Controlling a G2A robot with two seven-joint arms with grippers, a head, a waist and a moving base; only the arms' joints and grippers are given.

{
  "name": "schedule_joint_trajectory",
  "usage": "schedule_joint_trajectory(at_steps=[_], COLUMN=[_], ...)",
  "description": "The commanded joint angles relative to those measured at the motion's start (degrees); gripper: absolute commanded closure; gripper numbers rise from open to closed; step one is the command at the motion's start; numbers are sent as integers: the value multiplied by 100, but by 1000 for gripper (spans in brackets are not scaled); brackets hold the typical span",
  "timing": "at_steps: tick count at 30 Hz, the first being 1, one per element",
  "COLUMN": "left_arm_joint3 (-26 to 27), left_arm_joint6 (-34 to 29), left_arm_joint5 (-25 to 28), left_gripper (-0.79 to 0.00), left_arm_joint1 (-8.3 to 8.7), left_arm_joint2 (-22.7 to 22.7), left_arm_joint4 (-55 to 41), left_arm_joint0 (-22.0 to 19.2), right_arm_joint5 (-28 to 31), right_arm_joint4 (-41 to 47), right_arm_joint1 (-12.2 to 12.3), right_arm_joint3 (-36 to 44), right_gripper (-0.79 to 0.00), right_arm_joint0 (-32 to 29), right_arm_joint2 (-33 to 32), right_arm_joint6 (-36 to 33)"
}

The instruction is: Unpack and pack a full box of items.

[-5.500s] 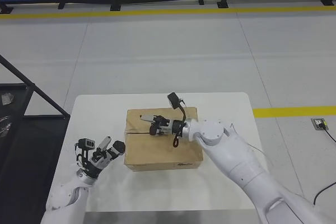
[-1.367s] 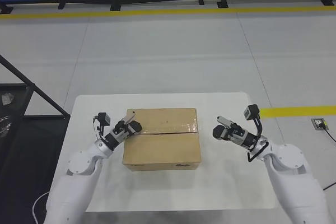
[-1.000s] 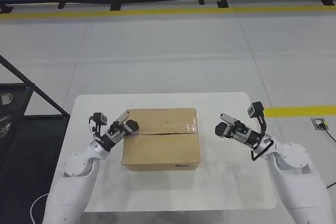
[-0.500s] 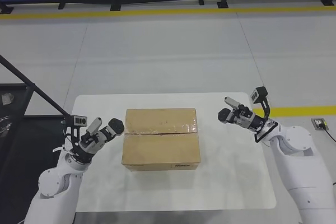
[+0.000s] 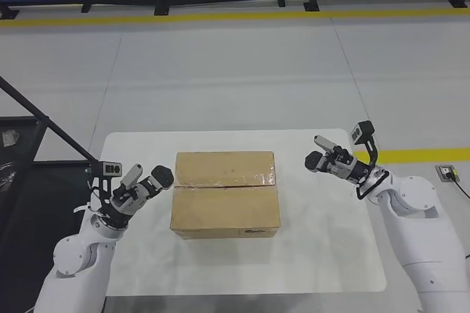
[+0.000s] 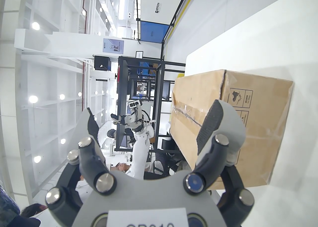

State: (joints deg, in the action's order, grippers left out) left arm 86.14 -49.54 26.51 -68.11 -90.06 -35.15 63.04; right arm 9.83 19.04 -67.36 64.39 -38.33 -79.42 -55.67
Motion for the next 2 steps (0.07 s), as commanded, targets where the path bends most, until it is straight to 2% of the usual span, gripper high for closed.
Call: schedule_joint_trajectory(at_steps=[1,2], left_arm_joint3=[0,0], left_arm_joint6=[0,0], left_arm_joint5=[0,0], left_gripper=[-785,-785], left_arm_joint1=[0,0], left_arm_joint2=[0,0], left_arm_joint4=[0,0], left_arm_joint0=[0,0], right_arm_joint5=[0,0], right_arm_joint4=[0,0], right_arm_joint1=[0,0], right_arm_joint3=[0,0], right_gripper=[-785,-784], right_arm_joint0=[0,0], right_arm_joint2=[0,0], right_arm_joint6=[0,0])
